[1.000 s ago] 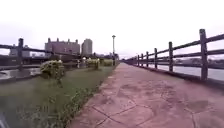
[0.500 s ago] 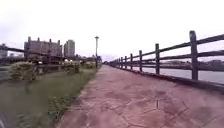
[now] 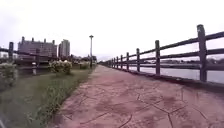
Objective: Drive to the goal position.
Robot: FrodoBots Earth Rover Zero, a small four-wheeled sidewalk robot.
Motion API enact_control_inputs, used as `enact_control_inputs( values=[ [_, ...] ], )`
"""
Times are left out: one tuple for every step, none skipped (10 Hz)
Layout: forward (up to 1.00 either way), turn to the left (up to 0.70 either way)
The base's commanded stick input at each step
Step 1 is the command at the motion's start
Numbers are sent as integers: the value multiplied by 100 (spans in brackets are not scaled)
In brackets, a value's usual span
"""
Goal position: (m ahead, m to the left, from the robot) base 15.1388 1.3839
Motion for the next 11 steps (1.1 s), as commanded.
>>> enact_control_inputs(
  values=[
    [100, 0],
    [100, 7],
    [100, 40],
    [100, 34],
    [100, 6],
    [100, 0],
    [100, 0],
    [100, 0],
    [100, 0],
    [100, 0],
    [100, 0]
  ],
)
